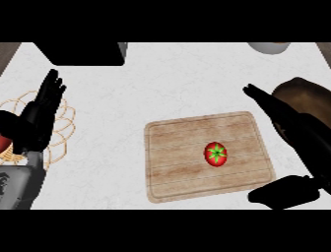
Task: Pick the tomato from the cutting board and place it in the pan
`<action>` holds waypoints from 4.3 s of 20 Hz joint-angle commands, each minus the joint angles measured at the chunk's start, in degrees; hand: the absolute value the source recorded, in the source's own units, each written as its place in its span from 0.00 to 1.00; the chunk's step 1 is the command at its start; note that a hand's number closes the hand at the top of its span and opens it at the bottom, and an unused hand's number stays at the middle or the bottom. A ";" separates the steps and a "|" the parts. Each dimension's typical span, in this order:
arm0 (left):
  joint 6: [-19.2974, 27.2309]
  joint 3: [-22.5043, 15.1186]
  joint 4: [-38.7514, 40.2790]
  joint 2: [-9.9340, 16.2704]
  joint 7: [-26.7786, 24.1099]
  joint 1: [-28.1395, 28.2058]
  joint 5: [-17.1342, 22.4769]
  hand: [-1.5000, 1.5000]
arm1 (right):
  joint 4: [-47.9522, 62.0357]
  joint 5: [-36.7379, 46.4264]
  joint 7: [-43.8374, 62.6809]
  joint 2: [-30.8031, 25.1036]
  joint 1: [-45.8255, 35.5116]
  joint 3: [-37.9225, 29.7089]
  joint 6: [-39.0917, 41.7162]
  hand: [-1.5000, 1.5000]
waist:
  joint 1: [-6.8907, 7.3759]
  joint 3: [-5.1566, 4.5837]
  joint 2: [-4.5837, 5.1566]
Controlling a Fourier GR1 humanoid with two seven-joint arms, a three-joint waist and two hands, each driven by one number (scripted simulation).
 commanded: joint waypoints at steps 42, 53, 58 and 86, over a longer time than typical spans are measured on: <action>-6.18 7.35 0.20 -4.83 0.27 0.34 -5.85 0.50 | 24.11 28.20 -0.37 21.50 0.95 1.02 21.29 0.00 | -0.37 0.04 -0.03; -6.50 8.69 2.79 -6.36 -1.75 -1.43 -6.58 0.50 | 35.65 35.44 -4.77 25.96 -1.71 0.90 19.88 0.00 | -0.36 0.03 0.02; -7.56 7.56 -2.86 -6.03 3.39 0.07 -7.18 0.50 | 41.20 37.91 -8.95 27.23 -0.87 0.85 18.31 0.00 | -0.22 0.05 -0.01; -7.84 9.86 -2.60 -6.60 2.06 2.22 -7.62 0.50 | 4.82 51.50 -30.67 12.70 31.09 17.11 3.11 1.00 | -2.81 0.02 -0.75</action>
